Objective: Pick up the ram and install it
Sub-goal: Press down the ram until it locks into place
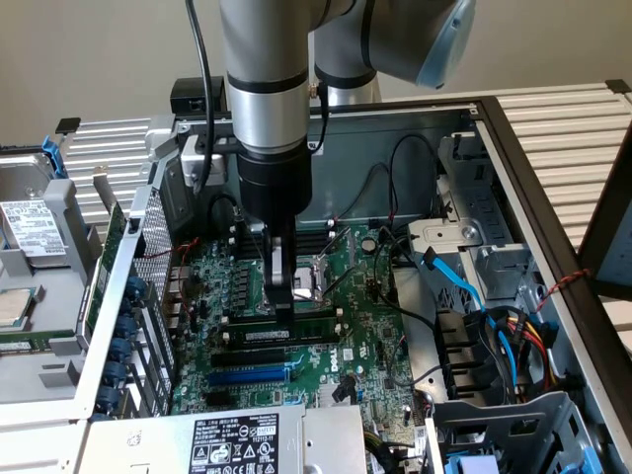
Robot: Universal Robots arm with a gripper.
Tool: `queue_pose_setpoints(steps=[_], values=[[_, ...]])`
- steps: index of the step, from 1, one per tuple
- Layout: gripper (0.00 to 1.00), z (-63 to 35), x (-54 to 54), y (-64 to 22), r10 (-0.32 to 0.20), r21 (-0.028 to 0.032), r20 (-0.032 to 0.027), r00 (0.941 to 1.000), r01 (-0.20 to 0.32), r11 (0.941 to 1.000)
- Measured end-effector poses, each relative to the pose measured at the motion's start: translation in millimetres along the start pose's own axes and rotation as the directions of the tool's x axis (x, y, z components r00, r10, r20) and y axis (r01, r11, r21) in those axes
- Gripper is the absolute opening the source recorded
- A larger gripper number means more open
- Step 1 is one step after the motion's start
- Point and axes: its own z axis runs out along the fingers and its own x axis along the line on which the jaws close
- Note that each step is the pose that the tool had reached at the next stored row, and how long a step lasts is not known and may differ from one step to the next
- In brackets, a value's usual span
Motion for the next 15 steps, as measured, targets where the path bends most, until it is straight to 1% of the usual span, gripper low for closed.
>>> queue_pose_setpoints(steps=[7,15], values=[[0.1,-4.7,0.7,-0.1,0.0,-0.0003,-0.0006,1.0,0.0,1.0],[0.1,-7.5,1.2,-0.1,0.0,-0.0003,-0.0032,1.0,0.0,1.0]])
